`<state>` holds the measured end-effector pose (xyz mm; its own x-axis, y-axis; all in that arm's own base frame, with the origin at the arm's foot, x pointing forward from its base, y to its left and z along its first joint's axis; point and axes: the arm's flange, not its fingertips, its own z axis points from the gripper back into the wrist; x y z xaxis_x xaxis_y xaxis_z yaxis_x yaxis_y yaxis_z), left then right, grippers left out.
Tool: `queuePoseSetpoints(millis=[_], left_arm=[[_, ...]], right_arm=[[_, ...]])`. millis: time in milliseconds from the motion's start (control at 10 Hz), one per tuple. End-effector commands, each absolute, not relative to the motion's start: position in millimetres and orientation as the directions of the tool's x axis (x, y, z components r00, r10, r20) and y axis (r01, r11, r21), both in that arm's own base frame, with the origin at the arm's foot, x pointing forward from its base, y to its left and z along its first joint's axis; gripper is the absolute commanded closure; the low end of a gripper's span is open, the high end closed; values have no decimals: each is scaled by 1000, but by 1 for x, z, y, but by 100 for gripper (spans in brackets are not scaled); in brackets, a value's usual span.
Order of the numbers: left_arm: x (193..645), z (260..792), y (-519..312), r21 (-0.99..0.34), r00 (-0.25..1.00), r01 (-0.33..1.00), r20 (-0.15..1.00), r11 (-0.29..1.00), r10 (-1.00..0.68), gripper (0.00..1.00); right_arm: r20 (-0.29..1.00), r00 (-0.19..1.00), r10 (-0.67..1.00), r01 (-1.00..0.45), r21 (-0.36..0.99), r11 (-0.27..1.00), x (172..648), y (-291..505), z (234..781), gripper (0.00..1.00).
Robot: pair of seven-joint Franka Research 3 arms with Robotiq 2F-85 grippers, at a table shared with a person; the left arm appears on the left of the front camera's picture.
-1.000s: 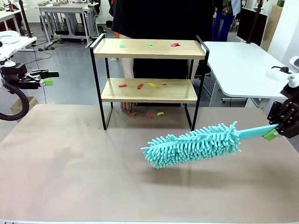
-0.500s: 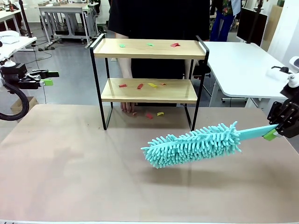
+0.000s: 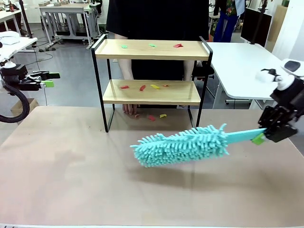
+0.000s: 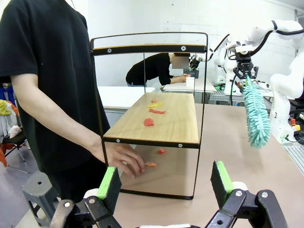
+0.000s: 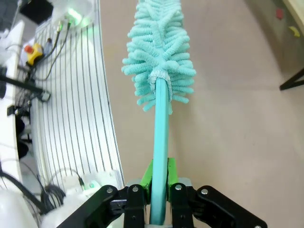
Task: Clean the shelf.
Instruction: Clean the specific section of the Shelf indicated by the human with the Duster.
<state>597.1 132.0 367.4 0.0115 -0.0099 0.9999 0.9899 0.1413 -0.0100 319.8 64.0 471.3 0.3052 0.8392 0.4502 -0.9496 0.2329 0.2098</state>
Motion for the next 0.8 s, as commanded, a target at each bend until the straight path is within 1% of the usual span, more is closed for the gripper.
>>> queuePoseSetpoints(millis=[0,200,300,500,600,700], left_arm=[[595,369,131,0,2,990,1000,139,-13,0],[595,369,131,0,2,990,1000,139,-13,0],[595,369,131,0,2,990,1000,139,-13,0],[595,369,131,0,2,990,1000,139,-13,0],[595,369,131,0,2,990,1000,139,-13,0],[595,369,131,0,2,990,1000,139,-13,0]], right_arm=[[512,410,754,-910,178,374,302,97,461,88],[513,517,685,-838,141,527,285,126,443,88],[505,546,669,-816,141,560,279,139,435,88],[506,571,646,-807,204,554,275,156,418,88],[541,572,616,-807,236,542,273,159,421,88],[490,548,679,-824,173,540,329,161,477,88]])
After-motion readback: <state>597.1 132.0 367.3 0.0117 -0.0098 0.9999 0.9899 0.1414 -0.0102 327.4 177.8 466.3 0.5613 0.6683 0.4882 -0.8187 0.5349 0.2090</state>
